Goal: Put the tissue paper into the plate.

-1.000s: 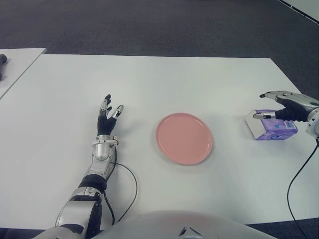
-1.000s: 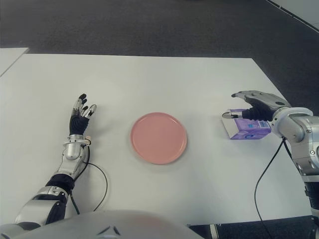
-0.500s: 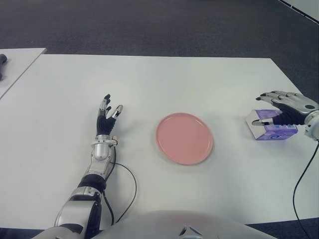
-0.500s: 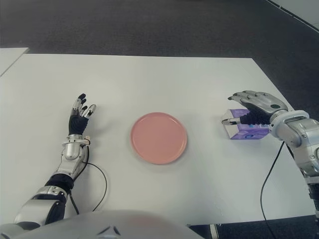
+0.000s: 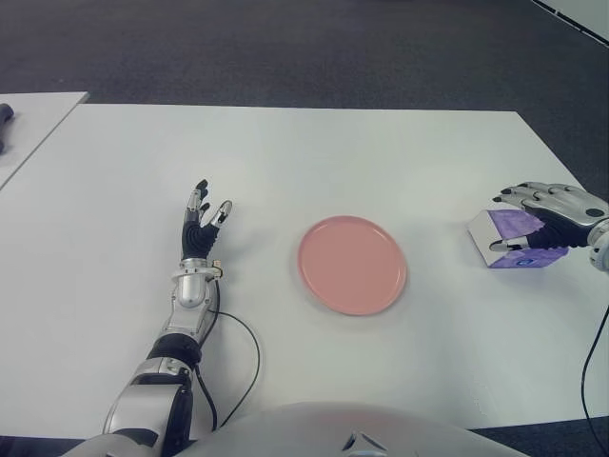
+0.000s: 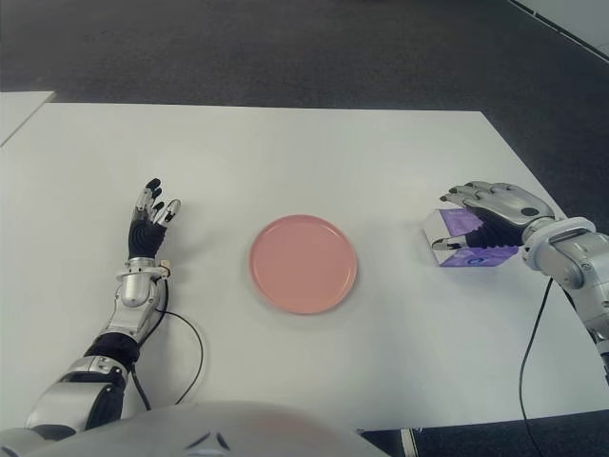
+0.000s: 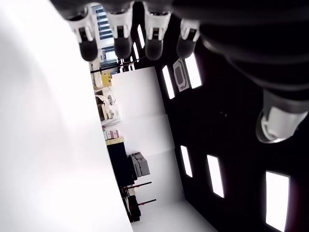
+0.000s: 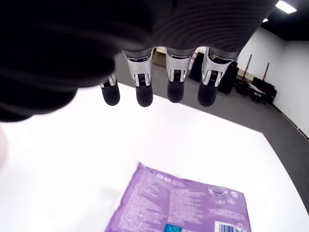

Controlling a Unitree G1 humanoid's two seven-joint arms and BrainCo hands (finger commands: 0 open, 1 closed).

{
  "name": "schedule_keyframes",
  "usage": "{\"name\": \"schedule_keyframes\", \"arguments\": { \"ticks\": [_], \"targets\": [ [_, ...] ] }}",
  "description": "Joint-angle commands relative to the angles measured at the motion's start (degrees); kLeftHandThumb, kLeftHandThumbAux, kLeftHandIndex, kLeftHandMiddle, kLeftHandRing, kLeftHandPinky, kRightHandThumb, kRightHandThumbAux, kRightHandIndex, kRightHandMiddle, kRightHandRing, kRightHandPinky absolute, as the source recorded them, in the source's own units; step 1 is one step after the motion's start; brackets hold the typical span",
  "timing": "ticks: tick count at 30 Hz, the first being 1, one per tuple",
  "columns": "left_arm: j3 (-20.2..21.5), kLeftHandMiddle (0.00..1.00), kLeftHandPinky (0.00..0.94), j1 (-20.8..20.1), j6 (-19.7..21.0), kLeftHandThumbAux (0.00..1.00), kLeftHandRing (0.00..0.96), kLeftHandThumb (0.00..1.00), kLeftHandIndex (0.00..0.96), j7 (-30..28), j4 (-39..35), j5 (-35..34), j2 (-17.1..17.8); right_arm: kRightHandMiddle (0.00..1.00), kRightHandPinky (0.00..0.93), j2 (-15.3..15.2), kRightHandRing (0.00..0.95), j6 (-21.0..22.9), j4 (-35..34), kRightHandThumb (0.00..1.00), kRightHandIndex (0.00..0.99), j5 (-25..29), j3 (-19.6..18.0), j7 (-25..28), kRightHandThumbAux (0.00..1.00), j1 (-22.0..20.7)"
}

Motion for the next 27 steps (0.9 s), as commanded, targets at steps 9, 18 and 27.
{"name": "schedule_keyframes", "arguments": {
  "ticks": [9, 18, 27],
  "targets": [
    [0.16, 0.000, 0.000, 2.02, 0.09, 0.458, 0.000, 0.000, 0.000, -2.20, 1.33, -0.20, 0.58, 0.000, 0.000, -3.81, 0.000, -7.85, 14.03, 0.577, 0.000, -2.60, 2.86, -9.08, 0.185, -1.21],
    [0.19, 0.000, 0.000, 2.11, -0.58, 0.452, 0.000, 0.000, 0.000, -2.04, 1.70, 0.16, 1.10, 0.000, 0.000, -7.29, 0.000, -12.83, 21.18, 0.575, 0.000, -2.54, 3.85, -14.37, 0.182, -1.15],
    [0.37, 0.000, 0.000, 1.59, -0.46, 0.464, 0.000, 0.000, 0.000, -1.72, 2.65, 0.09, 1.38, 0.000, 0.000, -9.21, 0.000, -15.34, 24.44, 0.564, 0.000, -2.69, 5.81, -16.47, 0.174, -0.97]
  ]
}}
